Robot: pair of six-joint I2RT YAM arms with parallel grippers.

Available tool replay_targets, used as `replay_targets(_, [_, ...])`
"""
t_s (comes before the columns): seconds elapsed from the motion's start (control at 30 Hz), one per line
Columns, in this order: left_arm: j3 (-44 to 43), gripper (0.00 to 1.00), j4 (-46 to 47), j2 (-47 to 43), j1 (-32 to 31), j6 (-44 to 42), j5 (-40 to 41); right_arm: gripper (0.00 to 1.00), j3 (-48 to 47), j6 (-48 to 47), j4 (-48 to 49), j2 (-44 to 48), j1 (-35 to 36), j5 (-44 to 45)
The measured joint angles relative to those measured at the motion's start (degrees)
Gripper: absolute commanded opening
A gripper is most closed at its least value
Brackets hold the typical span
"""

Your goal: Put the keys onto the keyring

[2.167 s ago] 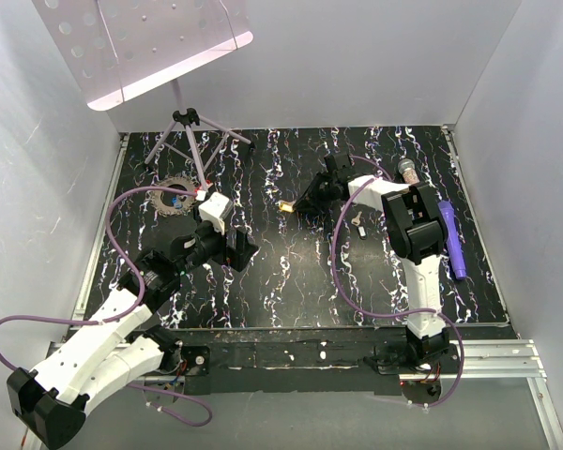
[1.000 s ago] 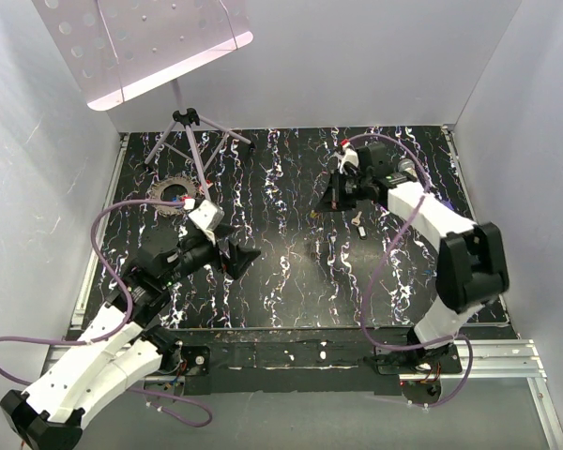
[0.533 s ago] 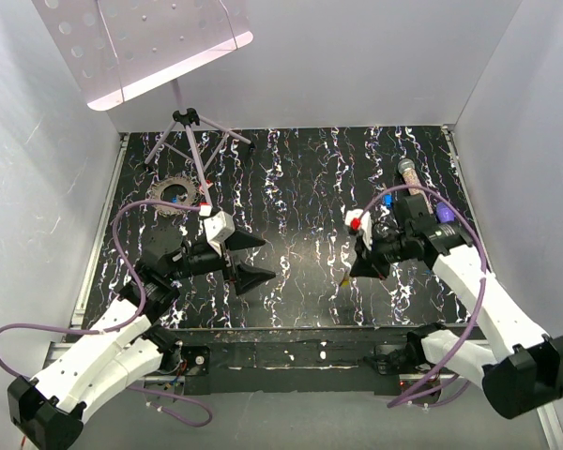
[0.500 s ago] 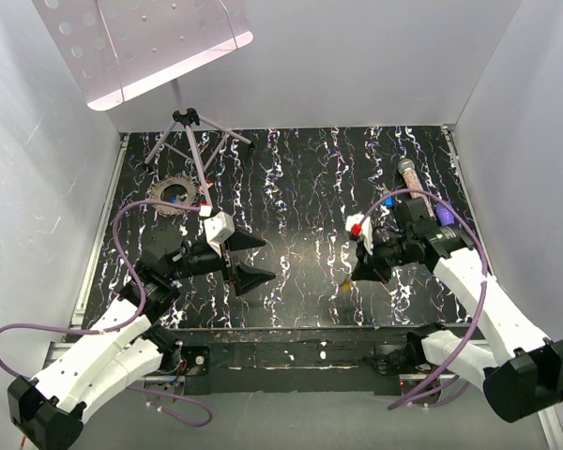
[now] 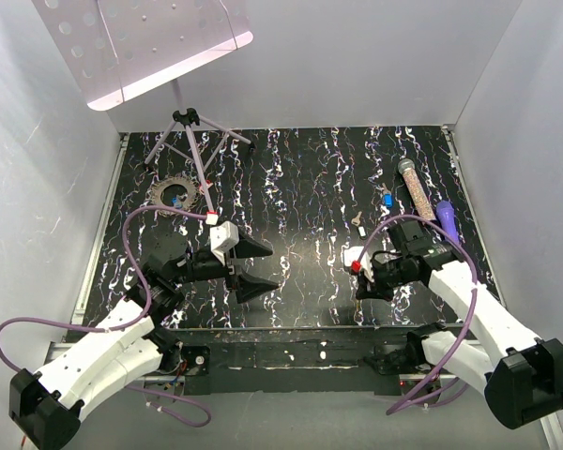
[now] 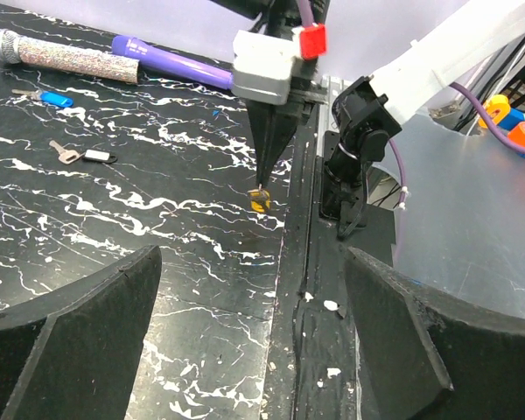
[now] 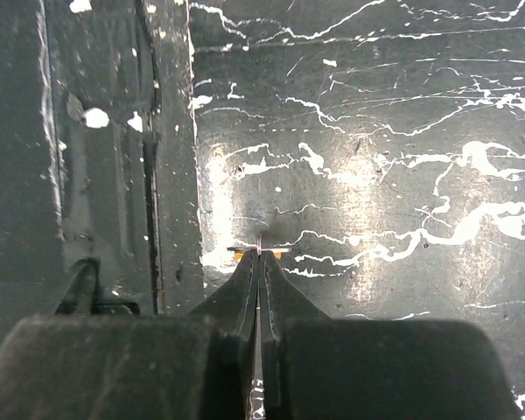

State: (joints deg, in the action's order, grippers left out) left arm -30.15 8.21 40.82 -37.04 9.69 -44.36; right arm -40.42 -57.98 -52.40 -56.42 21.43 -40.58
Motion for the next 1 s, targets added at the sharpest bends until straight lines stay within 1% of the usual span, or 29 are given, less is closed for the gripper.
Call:
replay_targets(0.1, [0.0, 0.86, -0.24, -0.11, -0.13, -0.72, 0.46, 0.01, 3.39, -4.76, 1.75, 0.87, 0.0, 0.15])
replay_targets(0.2, [0.0, 0.87, -0.76, -0.57, -0.2, -1.46, 1.44, 0.01, 3.74, -8.81, 2.62, 0.13, 0.0, 0.15])
replay_targets(0.3, [0.0, 0.87, -1.6, -1.09, -0.22, -2.27, 2.56, 0.01, 3.65, -12.63, 4.0, -2.38, 0.0, -0.04])
replay_targets(0.47, [-0.02, 0.88, -3.58, -1.16, -0.22, -3.48, 4.57, 0.01, 2.62, -15.61, 5.84, -6.58, 0.0, -1.46])
replay_targets(0.7, [-0.02, 0.88, -5.68, -1.14, -0.22, -4.35, 6.25, 0.01, 2.69, -15.1, 9.64, -8.07, 0.0, -0.7])
replay_targets(0.9, [-0.44, 0.88, -7.04, -1.07, -0.22, -4.61, 7.04, 0.01, 1.44, -9.46, 12.61, -12.2, -0.44, 1.14])
replay_targets(1.0, [-0.68, 0.88, -7.15, -1.11, -0.22, -4.76, 7.54, 0.01, 1.14, -7.65, 12.46, -12.55, -2.43, 1.49])
